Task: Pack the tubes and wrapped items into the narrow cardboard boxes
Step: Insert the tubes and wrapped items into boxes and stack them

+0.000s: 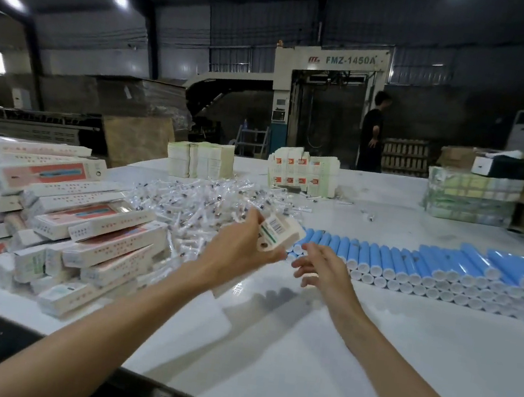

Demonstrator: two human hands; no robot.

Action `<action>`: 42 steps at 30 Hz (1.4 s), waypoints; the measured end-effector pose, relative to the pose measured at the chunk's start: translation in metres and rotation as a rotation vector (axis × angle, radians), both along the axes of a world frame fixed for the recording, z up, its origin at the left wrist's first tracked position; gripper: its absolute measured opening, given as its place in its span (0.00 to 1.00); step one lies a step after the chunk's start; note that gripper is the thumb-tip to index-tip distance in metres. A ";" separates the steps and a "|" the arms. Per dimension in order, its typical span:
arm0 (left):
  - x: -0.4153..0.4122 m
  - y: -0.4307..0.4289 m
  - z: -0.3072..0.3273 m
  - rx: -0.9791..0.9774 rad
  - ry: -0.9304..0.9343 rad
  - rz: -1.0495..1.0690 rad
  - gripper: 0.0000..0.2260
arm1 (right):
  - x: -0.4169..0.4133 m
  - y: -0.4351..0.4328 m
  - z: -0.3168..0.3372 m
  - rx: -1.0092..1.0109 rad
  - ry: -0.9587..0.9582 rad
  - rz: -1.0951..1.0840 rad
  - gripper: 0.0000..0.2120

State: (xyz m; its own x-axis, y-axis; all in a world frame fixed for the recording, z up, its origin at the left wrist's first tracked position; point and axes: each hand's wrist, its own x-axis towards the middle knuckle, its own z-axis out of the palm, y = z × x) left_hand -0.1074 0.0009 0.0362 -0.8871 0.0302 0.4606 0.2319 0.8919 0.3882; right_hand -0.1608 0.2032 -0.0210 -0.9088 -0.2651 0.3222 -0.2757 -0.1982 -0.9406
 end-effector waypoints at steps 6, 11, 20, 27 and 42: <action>-0.024 0.059 -0.033 0.162 -0.098 -0.174 0.33 | -0.006 0.011 -0.004 -0.053 -0.079 -0.059 0.19; -0.029 0.062 -0.021 0.840 -0.611 -0.457 0.20 | -0.022 0.029 -0.006 -0.110 -0.188 -0.094 0.17; -0.045 0.051 -0.056 1.070 -0.460 -0.371 0.10 | -0.030 0.053 0.007 0.233 -0.074 -0.334 0.16; -0.042 0.045 -0.054 1.169 -0.430 -0.416 0.14 | -0.083 0.128 0.033 1.211 0.243 -0.996 0.11; -0.039 0.050 -0.052 1.187 -0.403 -0.435 0.14 | -0.104 0.151 0.025 1.797 0.181 -1.034 0.17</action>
